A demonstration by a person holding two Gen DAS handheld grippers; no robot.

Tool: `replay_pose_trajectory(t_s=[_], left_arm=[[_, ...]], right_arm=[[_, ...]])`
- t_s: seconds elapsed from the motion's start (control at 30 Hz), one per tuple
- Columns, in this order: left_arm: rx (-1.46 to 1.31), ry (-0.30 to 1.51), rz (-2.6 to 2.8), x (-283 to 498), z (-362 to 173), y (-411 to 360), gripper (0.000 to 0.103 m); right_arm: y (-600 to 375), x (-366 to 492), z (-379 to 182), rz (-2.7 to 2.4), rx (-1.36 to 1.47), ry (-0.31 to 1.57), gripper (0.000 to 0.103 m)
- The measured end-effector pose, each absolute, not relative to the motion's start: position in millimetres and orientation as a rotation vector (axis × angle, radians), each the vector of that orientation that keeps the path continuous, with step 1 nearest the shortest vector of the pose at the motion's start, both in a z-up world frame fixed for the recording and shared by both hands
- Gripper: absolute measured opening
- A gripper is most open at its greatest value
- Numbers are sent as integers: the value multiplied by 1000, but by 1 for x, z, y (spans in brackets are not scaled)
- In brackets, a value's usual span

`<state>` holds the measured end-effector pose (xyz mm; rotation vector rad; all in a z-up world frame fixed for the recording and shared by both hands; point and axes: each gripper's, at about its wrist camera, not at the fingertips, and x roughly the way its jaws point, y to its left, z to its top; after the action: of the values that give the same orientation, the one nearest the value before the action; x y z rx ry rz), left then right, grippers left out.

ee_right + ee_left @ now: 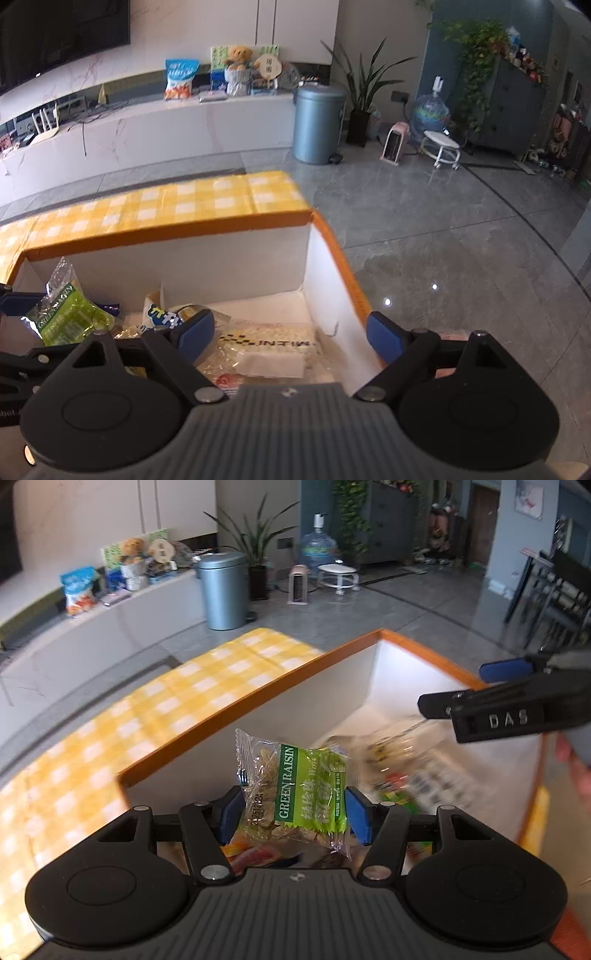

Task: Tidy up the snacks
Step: 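Open both tools to drop the peanut and raisin bags into the box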

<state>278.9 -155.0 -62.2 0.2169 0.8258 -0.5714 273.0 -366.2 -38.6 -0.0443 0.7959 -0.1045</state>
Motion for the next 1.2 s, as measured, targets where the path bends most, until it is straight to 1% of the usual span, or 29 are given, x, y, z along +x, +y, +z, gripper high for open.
replay_pose_trajectory(t_s=[0.1,0.3,0.5,0.6,0.67,0.7,0.8,0.9,1.07,1.2], left_arm=[[187,843,-610,283,-60,-166,67],[215,865,-730,276,-63,-206,67],[202,919,-811,275,-73,-249,67],[197,958,-842,275,-81,-265,69],[196,974,-853,274,-85,-272,73],[192,974,-847,274,-86,-274,75],[187,971,-829,272,-84,-274,74],[197,956,-834,267,-77,-272,77],[224,929,-812,253,-63,-263,77],[240,866,-762,233,-45,-245,77]], right_arm=[[-371,261,-32,-123,-37,766,88],[-388,242,-20,-191,-2,712,88],[-407,234,-17,-205,63,711,88],[-412,231,-16,-216,71,705,87],[-416,229,-17,-215,87,705,87],[-417,229,-18,-216,95,708,88],[-420,227,-22,-217,115,720,87],[-421,224,-22,-210,122,724,87],[-417,216,-15,-198,124,717,87],[-405,207,-4,-161,108,708,88]])
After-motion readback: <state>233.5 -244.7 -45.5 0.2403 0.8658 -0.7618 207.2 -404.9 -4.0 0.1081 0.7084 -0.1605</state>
